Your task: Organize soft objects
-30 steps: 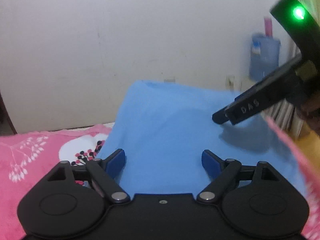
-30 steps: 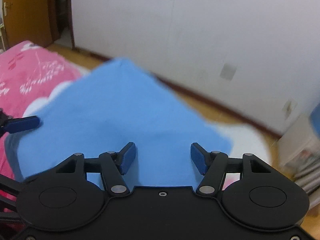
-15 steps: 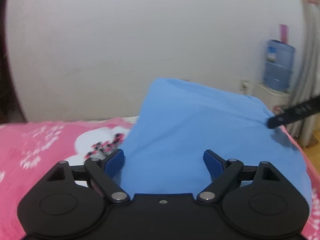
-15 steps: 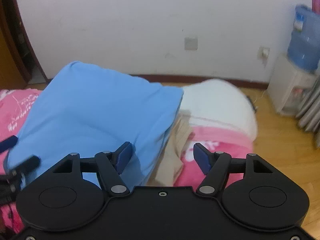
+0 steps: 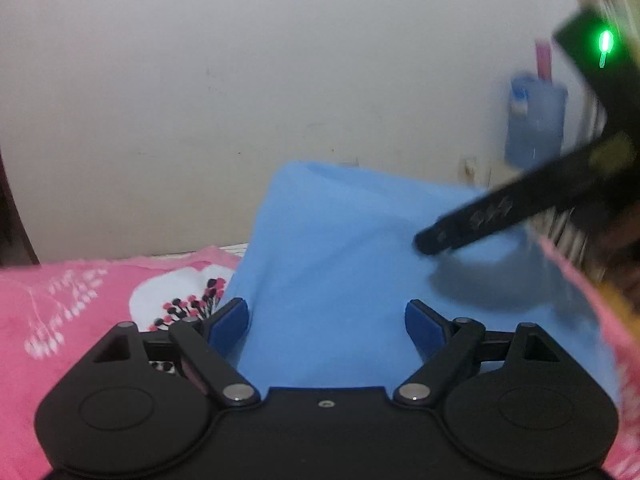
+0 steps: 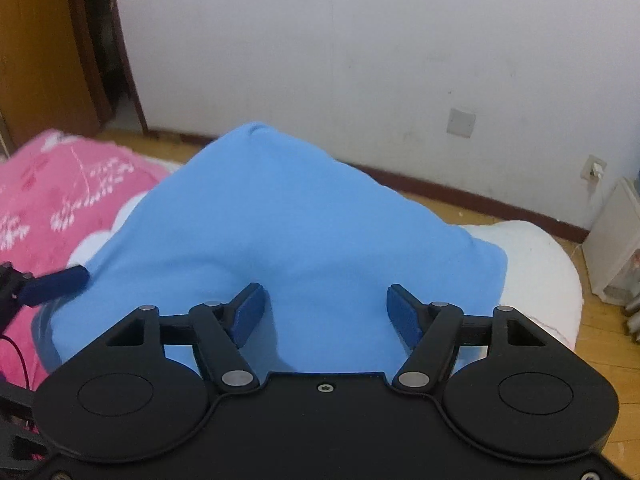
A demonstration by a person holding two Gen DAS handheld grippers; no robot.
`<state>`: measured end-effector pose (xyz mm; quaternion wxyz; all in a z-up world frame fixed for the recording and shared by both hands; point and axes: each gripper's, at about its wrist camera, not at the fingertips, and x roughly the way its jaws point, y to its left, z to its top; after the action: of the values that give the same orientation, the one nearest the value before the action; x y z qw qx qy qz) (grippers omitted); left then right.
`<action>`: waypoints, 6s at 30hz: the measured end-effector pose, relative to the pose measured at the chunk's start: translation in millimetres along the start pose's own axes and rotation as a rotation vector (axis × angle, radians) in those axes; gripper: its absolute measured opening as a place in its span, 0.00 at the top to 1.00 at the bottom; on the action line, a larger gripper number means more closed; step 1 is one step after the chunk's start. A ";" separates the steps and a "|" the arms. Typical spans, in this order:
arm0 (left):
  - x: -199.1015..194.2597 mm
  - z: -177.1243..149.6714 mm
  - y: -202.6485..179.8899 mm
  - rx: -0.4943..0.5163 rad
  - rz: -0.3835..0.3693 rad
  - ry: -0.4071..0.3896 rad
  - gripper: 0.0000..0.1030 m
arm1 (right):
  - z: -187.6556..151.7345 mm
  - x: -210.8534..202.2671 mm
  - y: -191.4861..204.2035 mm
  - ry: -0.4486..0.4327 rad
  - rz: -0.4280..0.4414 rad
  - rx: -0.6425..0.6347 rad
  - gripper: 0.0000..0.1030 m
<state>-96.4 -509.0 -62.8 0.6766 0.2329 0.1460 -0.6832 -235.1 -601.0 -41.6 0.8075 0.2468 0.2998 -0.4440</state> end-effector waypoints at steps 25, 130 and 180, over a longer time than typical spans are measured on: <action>9.1 -0.9 -11.6 0.067 -0.066 0.051 0.15 | -6.3 0.9 33.4 0.052 0.017 -0.102 0.31; -182.8 89.3 -17.5 -0.179 0.035 -0.106 0.00 | -61.8 -206.2 -37.7 -0.191 0.032 0.174 0.14; -245.0 106.7 -84.1 0.002 0.133 0.186 0.00 | -79.1 -297.8 -11.2 -0.189 0.091 0.223 0.05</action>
<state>-198.6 -350.5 144.3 0.7037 0.3055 0.1916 -0.6121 -392.7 -384.4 111.1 0.8191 0.3053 0.1598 -0.4586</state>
